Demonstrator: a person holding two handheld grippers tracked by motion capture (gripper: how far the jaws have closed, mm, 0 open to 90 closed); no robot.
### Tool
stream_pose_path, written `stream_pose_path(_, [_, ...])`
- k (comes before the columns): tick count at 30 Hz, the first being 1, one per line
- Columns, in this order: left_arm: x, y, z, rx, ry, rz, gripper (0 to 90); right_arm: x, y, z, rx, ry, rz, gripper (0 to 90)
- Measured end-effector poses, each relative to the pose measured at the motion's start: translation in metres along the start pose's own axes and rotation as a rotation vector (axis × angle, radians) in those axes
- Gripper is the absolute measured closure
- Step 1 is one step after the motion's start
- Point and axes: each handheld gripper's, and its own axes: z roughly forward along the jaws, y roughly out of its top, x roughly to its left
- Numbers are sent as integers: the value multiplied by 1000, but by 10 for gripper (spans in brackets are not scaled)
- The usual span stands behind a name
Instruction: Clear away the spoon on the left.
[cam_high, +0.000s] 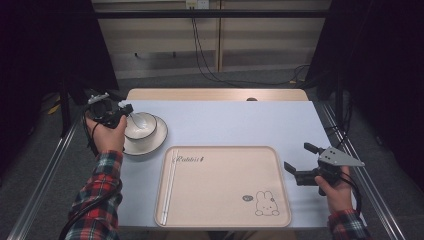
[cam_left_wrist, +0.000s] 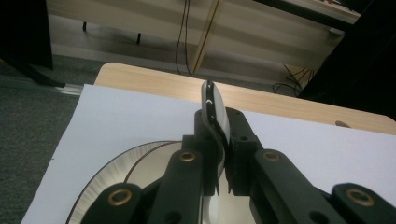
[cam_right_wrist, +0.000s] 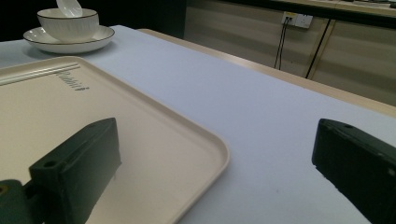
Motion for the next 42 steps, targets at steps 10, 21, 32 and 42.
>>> stream_pose_path(10, [-14,6,-13,51,-93,-11,855,0,0,0,-5,3,-4,5])
stream_pose_path(21, [-31,3,-17,149,-198,16,855,0,0,0,-3,-1,-7,5])
stream_pose_path(32, [-47,-6,-17,246,-299,23,855,0,0,0,0,4,-8,5])
stream_pose_path(42, [-69,-17,-16,334,-367,55,856,1,0,1,2,4,-5,5])
